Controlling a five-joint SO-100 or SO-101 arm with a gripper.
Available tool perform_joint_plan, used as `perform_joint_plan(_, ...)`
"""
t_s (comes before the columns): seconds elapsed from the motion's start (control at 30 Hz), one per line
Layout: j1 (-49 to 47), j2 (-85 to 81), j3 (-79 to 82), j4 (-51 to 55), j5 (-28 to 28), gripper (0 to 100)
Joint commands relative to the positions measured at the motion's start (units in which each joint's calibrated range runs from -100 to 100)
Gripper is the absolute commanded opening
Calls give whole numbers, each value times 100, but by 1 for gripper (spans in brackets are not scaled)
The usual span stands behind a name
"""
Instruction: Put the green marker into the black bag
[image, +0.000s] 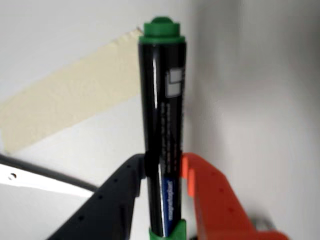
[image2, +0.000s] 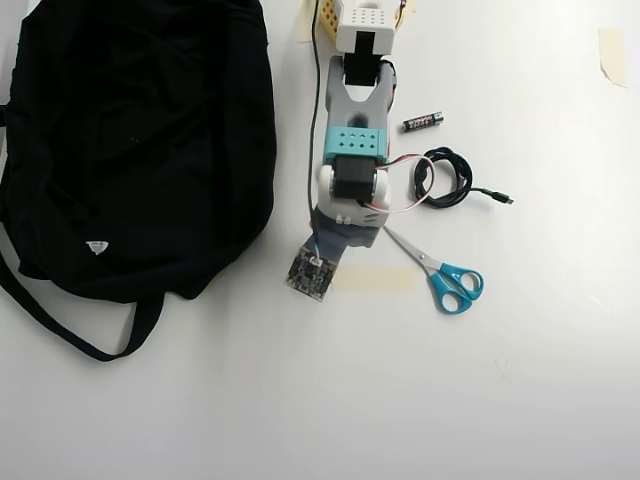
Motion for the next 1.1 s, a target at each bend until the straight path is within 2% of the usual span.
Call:
perform_joint_plan(0.0,-48,-579,15,69,166,2)
perform_joint_plan(0.6,-56,-3334,3276,69,297,2)
perform_joint_plan(1.07,-41,-5558,5756,69,9,2)
